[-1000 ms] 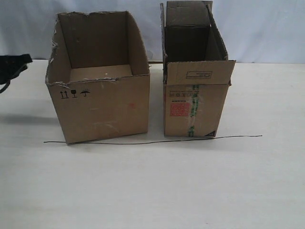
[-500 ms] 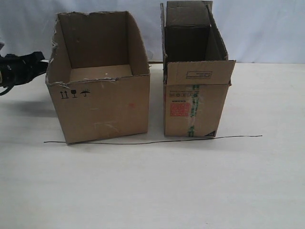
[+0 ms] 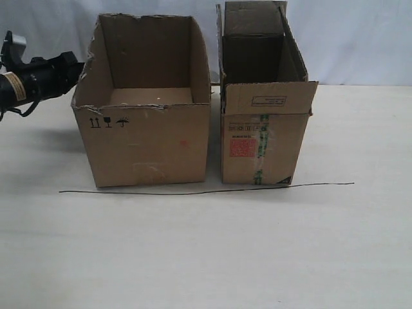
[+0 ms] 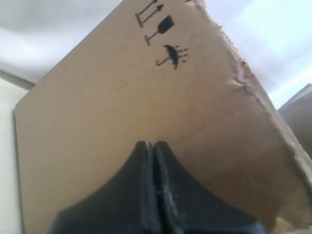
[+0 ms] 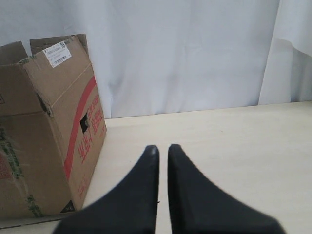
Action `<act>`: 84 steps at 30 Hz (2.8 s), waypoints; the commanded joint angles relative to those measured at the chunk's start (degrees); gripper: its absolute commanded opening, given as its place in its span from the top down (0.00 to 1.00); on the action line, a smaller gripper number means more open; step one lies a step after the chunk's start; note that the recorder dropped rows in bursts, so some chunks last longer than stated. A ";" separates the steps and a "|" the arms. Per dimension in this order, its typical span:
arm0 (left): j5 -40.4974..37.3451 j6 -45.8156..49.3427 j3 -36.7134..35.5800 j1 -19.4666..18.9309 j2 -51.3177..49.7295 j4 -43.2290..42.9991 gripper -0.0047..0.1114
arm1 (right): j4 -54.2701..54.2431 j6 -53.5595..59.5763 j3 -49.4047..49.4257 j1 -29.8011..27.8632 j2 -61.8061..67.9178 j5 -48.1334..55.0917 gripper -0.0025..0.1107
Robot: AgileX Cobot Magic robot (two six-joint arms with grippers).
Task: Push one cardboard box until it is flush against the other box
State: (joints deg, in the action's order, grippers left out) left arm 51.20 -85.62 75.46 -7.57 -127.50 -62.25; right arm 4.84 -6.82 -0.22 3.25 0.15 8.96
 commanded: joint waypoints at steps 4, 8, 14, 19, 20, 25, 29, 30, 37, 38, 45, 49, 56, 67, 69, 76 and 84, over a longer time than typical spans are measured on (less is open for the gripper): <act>0.96 -0.53 1.31 1.24 0.01 -0.48 0.96 | -0.12 0.05 0.22 0.20 -0.15 0.21 0.93; 0.96 -0.30 1.31 2.91 0.01 -0.43 0.96 | -0.12 0.05 0.22 0.20 -0.15 0.21 0.93; 0.85 0.07 1.31 4.31 0.01 1.37 0.96 | -0.12 0.05 0.22 0.20 -0.15 0.21 0.93; 1.16 0.86 1.31 4.31 0.01 1.10 0.96 | -0.12 0.05 0.22 0.20 -0.15 0.21 0.93; 1.16 2.07 1.31 4.21 0.01 1.37 0.96 | -0.12 0.05 0.22 0.20 -0.15 0.21 0.93; 2.54 4.39 1.31 -0.23 2.24 -2.53 0.96 | -0.12 0.05 0.22 0.20 -0.15 0.21 0.93; 3.95 2.51 -0.90 -5.84 9.08 -9.78 0.96 | -0.12 0.05 0.22 0.20 -0.15 0.21 0.93; 5.00 2.38 -2.35 -7.09 11.22 -9.78 0.96 | -0.12 0.05 0.22 0.20 -0.15 0.21 0.93; 2.62 10.69 -22.60 -9.98 25.74 0.31 0.96 | -0.12 0.05 0.22 0.20 -0.15 0.21 0.93; 3.60 12.70 -26.01 -9.71 27.95 1.93 0.96 | -0.12 0.05 0.22 0.20 -0.15 0.21 0.93; 11.73 25.34 -47.80 -9.72 43.64 12.76 0.96 | -0.12 0.05 0.22 0.20 -0.15 0.21 0.93; 11.19 30.50 -57.11 -9.72 54.13 16.19 0.96 | -0.12 0.05 0.22 0.20 -0.15 0.21 0.93; 10.01 28.53 -68.70 -9.72 74.01 15.66 0.96 | -0.12 0.05 0.22 0.20 -0.15 0.21 0.93; -13.27 19.21 -75.22 -3.56 99.96 5.81 0.96 | -0.12 0.05 0.22 0.20 -0.15 0.21 0.93; -18.62 18.14 -75.32 1.37 104.35 7.02 0.96 | -0.12 0.05 0.22 0.20 -0.15 0.21 0.93; -38.08 16.06 -75.32 11.32 117.56 7.66 0.96 | -0.12 0.05 0.22 0.20 -0.15 0.21 0.93; -42.88 15.05 -75.32 13.63 121.29 6.53 0.96 | -0.12 0.05 0.22 0.20 -0.15 0.21 0.93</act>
State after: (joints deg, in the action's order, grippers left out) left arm 9.31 -70.14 0.29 5.62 -6.56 -55.24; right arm 4.84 -6.82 -0.22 3.25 0.15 8.96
